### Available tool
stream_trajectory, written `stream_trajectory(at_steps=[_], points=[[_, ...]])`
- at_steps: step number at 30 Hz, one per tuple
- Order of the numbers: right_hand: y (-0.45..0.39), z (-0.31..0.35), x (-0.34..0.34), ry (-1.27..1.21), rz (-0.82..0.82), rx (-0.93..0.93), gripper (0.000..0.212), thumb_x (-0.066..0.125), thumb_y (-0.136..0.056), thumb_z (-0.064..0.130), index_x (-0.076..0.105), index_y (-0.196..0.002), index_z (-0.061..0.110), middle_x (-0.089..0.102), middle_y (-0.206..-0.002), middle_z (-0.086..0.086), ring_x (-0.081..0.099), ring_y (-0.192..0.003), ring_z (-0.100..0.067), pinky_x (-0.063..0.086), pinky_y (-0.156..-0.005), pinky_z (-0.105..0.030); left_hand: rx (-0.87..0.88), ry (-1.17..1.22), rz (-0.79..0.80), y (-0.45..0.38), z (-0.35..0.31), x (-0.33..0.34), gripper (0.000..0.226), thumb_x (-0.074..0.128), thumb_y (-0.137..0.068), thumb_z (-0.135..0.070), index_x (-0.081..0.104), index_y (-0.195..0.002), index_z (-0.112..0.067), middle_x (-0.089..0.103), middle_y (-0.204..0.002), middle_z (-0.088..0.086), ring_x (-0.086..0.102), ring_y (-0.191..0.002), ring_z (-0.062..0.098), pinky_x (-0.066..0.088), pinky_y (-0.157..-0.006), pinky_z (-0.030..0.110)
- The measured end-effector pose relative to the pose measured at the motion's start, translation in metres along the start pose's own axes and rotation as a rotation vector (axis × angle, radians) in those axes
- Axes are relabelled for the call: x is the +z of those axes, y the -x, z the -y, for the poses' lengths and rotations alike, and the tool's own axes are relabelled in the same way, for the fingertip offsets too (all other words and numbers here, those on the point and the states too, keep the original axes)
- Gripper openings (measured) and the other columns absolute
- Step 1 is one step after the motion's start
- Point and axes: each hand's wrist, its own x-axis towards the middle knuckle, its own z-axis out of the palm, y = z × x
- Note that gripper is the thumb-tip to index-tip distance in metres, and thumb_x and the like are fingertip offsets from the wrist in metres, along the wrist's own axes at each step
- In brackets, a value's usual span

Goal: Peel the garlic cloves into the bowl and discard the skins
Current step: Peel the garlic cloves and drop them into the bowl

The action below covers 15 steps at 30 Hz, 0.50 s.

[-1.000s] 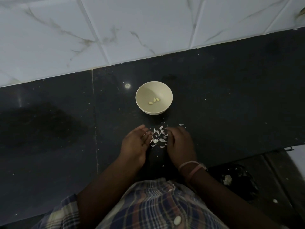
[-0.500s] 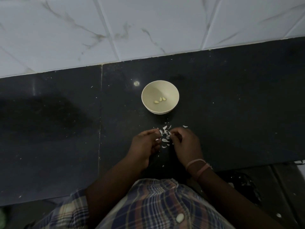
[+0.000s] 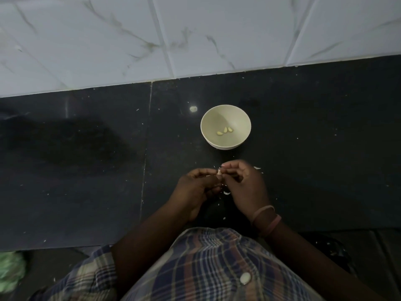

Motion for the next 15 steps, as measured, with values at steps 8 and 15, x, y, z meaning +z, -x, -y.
stream_trajectory(at_steps=[8, 15], points=[[0.004, -0.005, 0.005, -0.089, -0.055, 0.057, 0.007, 0.07, -0.091, 0.009, 0.077, -0.089, 0.01, 0.077, -0.081, -0.005, 0.074, -0.08, -0.026, 0.059, -0.073, -0.036, 0.121, 0.002, 0.008, 0.007, -0.001, -0.002, 0.013, 0.07, -0.087, 0.003, 0.074, -0.099, 0.001, 0.077, -0.088, 0.018, 0.075, -0.073, 0.024, 0.059, -0.064, 0.026], [0.008, 0.0, 0.007, -0.127, -0.097, 0.055, 0.012, 0.067, -0.09, 0.004, 0.073, -0.084, 0.011, 0.075, -0.079, -0.008, 0.07, -0.073, -0.022, 0.056, -0.065, -0.035, 0.325, -0.344, -0.034, 0.011, -0.004, -0.001, 0.012, 0.078, -0.086, -0.011, 0.08, -0.097, -0.01, 0.078, -0.085, 0.012, 0.077, -0.08, 0.028, 0.061, -0.073, 0.038]])
